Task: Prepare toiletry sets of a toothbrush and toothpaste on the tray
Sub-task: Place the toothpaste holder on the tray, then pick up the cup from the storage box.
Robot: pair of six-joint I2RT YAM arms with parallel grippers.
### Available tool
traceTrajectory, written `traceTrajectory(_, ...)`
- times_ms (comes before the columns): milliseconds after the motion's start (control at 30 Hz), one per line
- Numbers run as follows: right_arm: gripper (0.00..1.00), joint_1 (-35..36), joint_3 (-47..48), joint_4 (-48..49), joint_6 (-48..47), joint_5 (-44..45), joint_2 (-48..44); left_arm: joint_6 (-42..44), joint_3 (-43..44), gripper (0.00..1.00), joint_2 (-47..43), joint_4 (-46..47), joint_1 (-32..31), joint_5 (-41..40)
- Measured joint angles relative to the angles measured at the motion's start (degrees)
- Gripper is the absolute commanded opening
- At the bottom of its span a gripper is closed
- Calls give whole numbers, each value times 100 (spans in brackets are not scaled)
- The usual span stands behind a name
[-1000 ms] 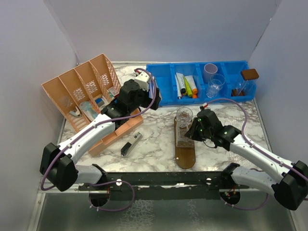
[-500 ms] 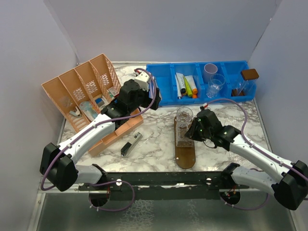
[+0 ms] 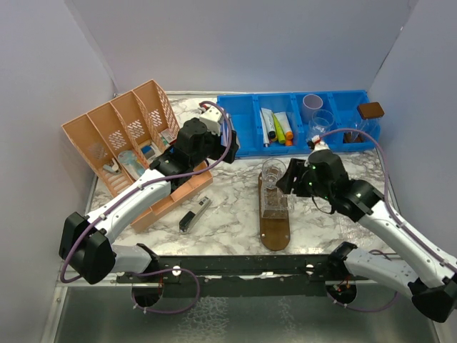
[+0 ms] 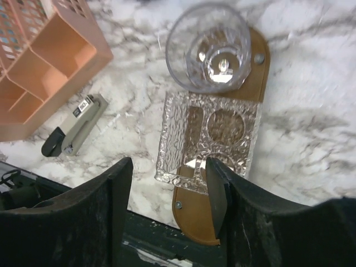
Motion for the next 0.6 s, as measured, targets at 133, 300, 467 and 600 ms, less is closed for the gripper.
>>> traceTrajectory(133, 62, 0, 487, -216, -605, 422, -332, 0, 0, 96, 0, 0, 0, 4)
traceTrajectory(300, 68, 0, 835, -385, -1233, 1403, -20, 0, 0, 97, 0, 0, 0, 2)
traceTrajectory(467, 70, -39, 1311, -382, -1768, 2430, 1049, 0, 0, 97, 0, 0, 0, -2)
traceTrajectory(600, 69, -568, 1637, 76, -2402, 2645, 1696, 2, 0, 97, 0, -2, 2, -2)
